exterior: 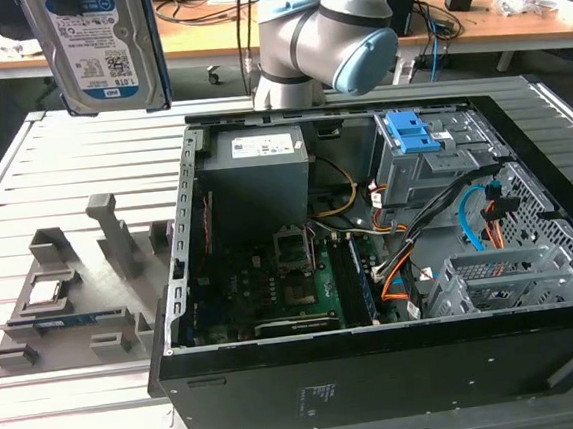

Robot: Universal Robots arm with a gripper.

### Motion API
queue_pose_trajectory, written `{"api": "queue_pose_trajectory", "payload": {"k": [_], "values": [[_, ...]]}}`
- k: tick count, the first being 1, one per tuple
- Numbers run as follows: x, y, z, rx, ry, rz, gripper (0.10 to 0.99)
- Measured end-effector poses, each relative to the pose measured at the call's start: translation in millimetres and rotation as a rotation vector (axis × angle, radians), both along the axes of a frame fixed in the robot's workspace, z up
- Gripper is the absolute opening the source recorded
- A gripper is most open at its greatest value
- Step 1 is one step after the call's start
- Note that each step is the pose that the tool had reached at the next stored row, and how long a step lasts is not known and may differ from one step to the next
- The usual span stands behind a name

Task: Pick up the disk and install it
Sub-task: 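Pick up the disk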

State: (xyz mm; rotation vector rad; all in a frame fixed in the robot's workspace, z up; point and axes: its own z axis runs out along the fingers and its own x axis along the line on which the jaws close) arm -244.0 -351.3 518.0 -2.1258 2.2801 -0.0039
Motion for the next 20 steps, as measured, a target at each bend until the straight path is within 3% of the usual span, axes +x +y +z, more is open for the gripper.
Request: {"api": "queue_pose_trajectory", "payload": {"k": [8,10,11,20], "values": [[15.7,0.0,-8.8,-0.004,0.0002,0.0,0.365],[24.2,0.0,-13.6,-0.007,0.0,0.0,0.365],[34.1,0.0,-15.0,-0.008,0.0002,0.0,0.365],[62.6,0.0,-16.8,-0.009,0.0002,0.0,0.365]]}}
